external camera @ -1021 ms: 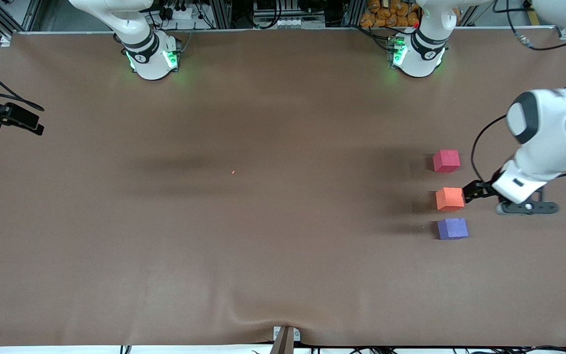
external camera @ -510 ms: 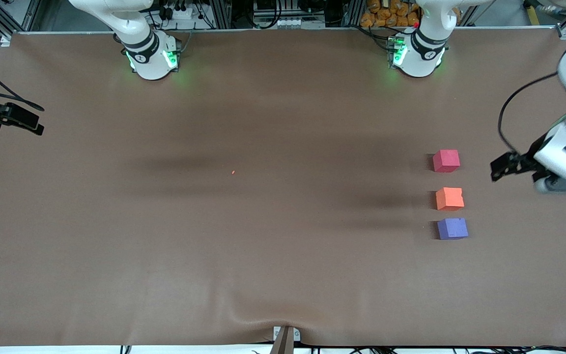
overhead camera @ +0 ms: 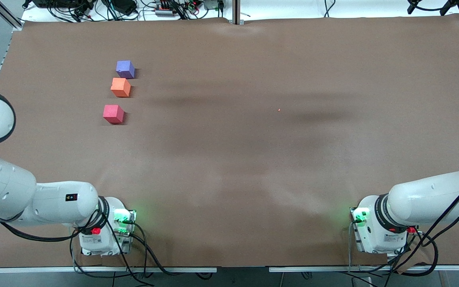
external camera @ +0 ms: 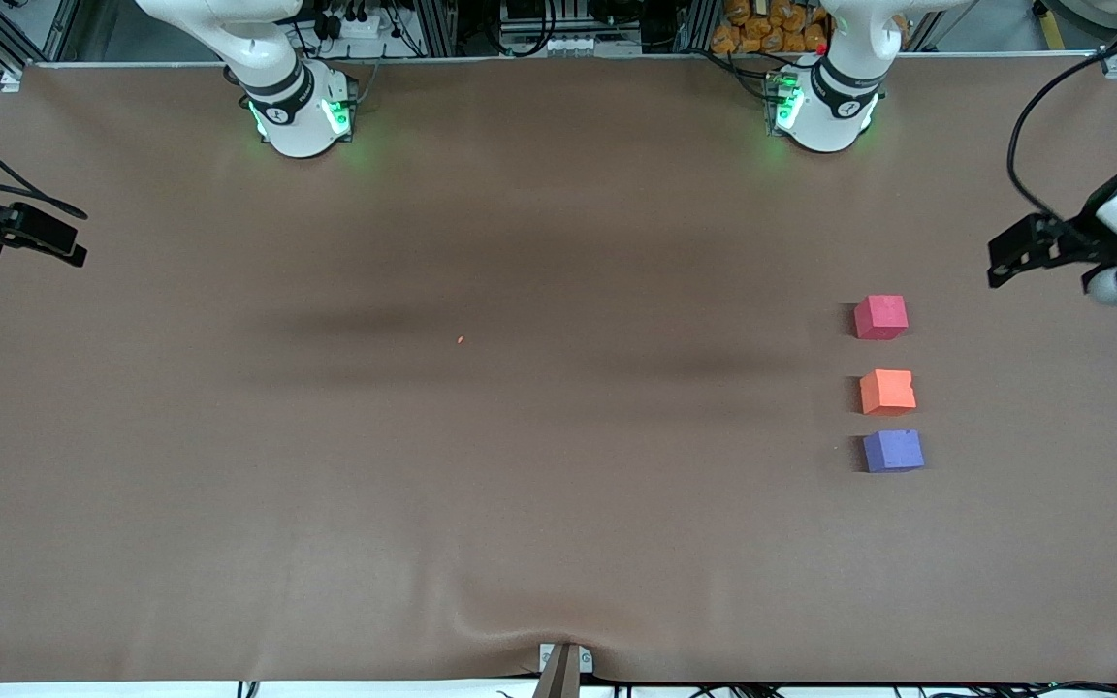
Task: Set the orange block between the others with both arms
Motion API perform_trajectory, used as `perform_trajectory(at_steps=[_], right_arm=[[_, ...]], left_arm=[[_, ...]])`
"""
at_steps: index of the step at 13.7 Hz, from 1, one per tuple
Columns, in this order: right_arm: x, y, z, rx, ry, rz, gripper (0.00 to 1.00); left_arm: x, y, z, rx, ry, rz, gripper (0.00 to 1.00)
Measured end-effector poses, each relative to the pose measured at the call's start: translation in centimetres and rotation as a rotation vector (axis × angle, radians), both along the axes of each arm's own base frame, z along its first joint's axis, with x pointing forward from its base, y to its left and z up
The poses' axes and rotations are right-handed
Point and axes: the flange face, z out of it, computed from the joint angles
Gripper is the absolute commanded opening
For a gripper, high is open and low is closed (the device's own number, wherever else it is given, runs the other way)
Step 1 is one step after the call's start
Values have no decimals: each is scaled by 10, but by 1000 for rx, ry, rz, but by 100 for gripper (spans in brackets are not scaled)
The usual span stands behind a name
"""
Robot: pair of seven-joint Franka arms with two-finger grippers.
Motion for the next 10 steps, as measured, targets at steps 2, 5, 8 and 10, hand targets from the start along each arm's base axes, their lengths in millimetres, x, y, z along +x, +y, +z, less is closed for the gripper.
perform_trajectory(at_steps=[2,5,8,10], right_arm=[[0,0,0,0,0,0,100],[0,0,0,0,0,0,100],[0,0,0,0,0,0,100],[0,0,0,0,0,0,100]], left_arm=[[-8,12,9,-14,4,24,100],[-18,18,6,-34,20,36,100],[-35,15,9,-31,35,38,100],[-43,13,12,-30,34,36,100]])
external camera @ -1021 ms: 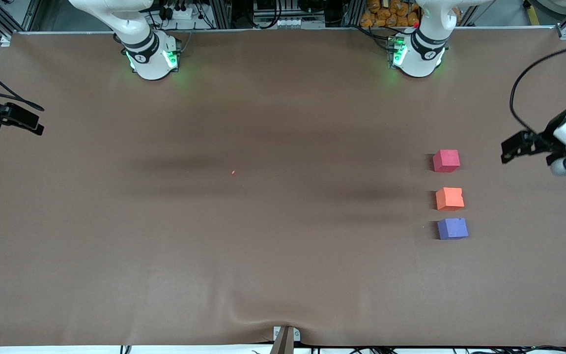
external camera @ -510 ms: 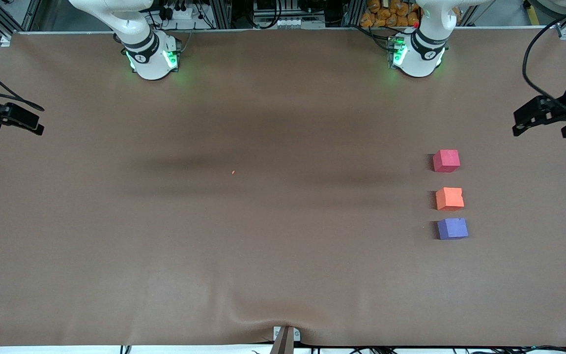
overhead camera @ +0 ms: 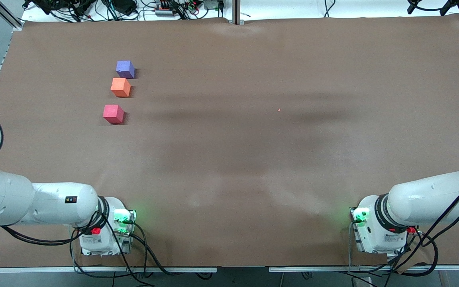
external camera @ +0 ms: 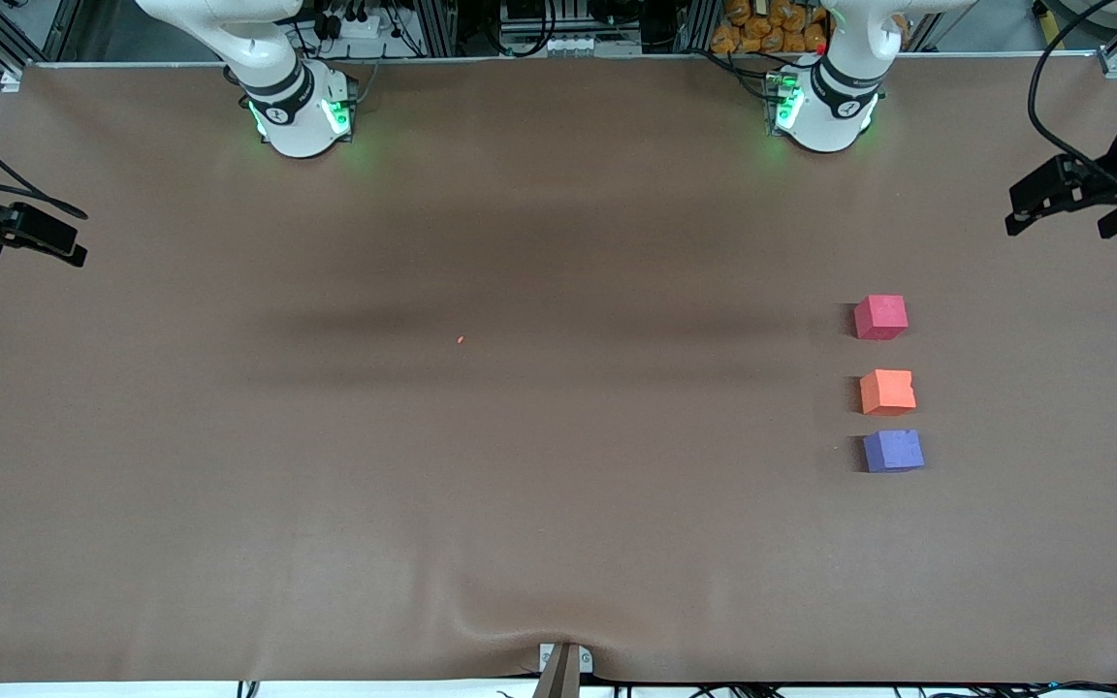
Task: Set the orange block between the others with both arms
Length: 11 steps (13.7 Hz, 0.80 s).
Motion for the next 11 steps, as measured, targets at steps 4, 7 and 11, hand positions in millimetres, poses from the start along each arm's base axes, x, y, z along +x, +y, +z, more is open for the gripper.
perform_trajectory(at_steps=[4,7,11], right_arm=[[0,0,0,0,0,0,100],[0,0,0,0,0,0,100],[0,0,0,0,0,0,100]], left_arm=[[-4,2,-2,1,12,6,100],[-3,2,-1,1,10,53,100],[-4,4,2,1,8,68,100]])
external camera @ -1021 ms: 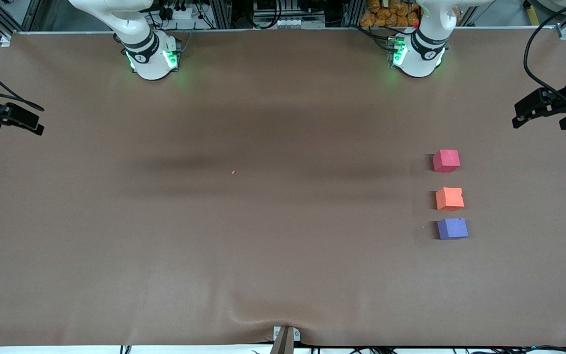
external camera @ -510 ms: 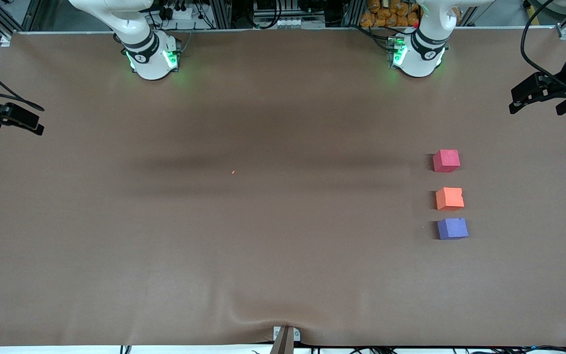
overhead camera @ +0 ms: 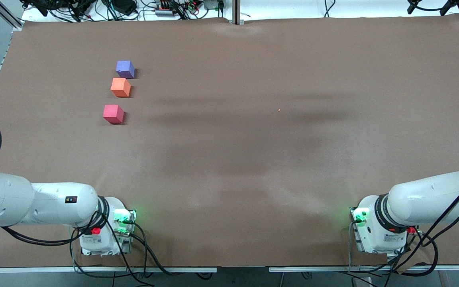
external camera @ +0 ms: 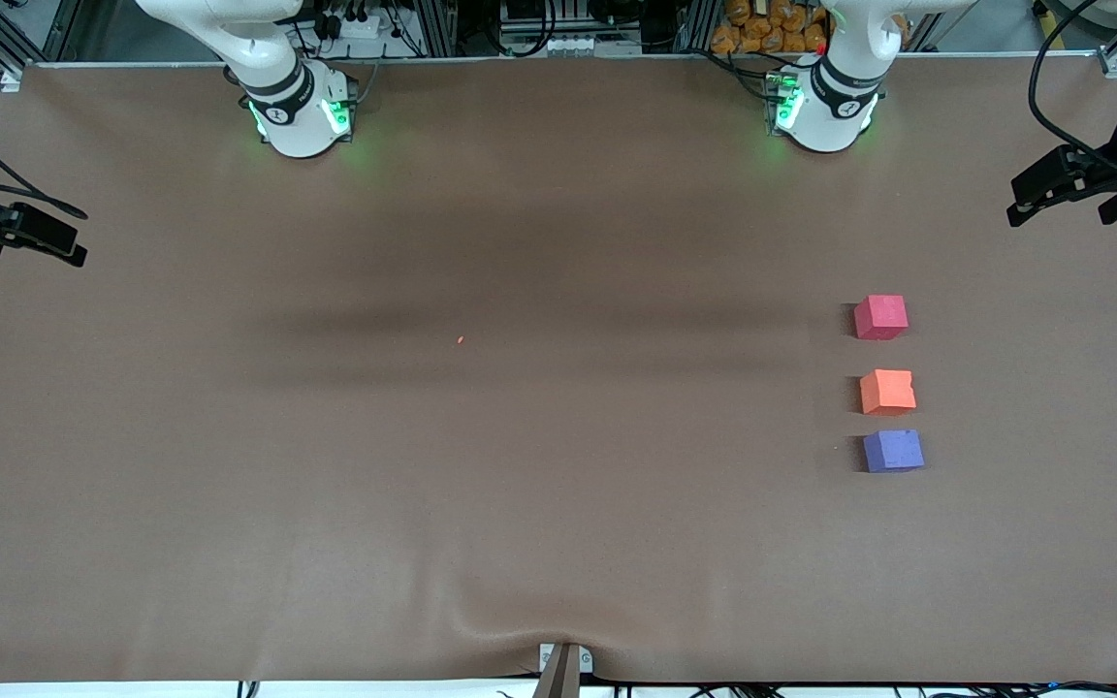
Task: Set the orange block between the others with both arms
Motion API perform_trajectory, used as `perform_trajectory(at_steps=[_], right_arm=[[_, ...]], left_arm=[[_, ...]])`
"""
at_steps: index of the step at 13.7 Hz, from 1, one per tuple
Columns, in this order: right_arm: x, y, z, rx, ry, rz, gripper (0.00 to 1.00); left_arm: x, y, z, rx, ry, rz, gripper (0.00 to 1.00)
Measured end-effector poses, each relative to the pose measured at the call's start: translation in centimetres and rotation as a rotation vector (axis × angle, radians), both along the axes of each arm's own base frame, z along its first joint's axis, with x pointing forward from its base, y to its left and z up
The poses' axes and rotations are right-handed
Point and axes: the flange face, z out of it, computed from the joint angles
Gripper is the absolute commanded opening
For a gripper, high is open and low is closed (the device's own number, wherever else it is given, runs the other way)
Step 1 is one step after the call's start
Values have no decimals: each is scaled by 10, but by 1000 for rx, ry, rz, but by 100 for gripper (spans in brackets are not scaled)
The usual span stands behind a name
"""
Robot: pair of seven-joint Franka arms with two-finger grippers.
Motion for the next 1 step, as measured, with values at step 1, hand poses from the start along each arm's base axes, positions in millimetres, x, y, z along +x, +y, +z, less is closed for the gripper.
perform_trajectory(at_steps=[1], right_arm=[[0,0,0,0,0,0,100]], left_arm=[[0,1,0,0,5,3,100]])
